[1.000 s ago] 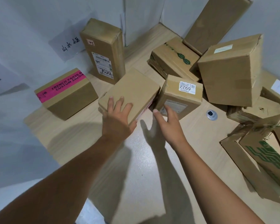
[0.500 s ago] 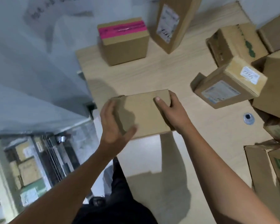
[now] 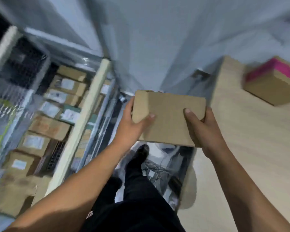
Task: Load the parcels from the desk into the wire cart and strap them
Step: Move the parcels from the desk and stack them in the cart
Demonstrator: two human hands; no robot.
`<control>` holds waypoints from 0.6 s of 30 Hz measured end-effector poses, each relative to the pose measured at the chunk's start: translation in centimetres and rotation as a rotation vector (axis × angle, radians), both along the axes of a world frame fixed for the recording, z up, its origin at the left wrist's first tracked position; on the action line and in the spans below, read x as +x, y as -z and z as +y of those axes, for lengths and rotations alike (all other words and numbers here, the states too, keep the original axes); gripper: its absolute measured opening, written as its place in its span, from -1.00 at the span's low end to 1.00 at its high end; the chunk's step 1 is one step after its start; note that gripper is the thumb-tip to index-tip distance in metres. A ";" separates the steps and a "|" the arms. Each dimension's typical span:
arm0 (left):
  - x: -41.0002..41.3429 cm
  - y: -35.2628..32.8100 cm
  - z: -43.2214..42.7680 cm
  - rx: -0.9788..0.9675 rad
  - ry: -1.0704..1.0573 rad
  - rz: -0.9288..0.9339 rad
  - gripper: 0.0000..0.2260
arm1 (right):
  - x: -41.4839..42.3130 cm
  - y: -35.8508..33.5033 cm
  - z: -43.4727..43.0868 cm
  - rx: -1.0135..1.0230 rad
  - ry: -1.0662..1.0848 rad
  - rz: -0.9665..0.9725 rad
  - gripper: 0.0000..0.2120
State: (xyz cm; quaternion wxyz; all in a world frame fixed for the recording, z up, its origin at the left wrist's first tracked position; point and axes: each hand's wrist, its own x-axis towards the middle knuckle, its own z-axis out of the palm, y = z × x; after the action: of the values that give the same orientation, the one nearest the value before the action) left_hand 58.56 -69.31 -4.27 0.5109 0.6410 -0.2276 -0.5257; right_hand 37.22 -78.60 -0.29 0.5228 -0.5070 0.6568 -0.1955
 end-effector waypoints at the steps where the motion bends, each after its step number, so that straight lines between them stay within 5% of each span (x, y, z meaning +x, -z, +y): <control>1: 2.6 -0.2 1.9 -0.006 -0.077 0.005 -0.19 | 3.3 -0.3 0.3 -0.025 -0.098 0.028 -0.32; 8: 19.0 0.7 17.9 -0.057 -0.630 -0.019 -0.55 | 27.7 -0.9 8.1 -0.208 -0.670 0.051 -0.53; 12: 24.8 3.5 27.4 0.032 -0.908 -0.008 -0.42 | 38.8 1.1 14.8 -0.245 -0.978 0.044 -0.34; 15: 27.9 6.5 34.6 0.109 -1.073 0.002 -0.31 | 45.9 5.0 20.6 -0.182 -1.164 0.067 -0.34; 18: 29.7 10.5 40.2 0.179 -1.155 0.023 -0.50 | 50.7 10.3 25.5 0.022 -1.280 0.083 -0.34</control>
State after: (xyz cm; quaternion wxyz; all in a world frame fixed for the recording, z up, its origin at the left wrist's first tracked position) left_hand 88.25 -29.12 -14.73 0.6610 0.6962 0.2096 -0.1859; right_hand 87.95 -53.10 -10.63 0.5154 -0.8005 0.2459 0.1821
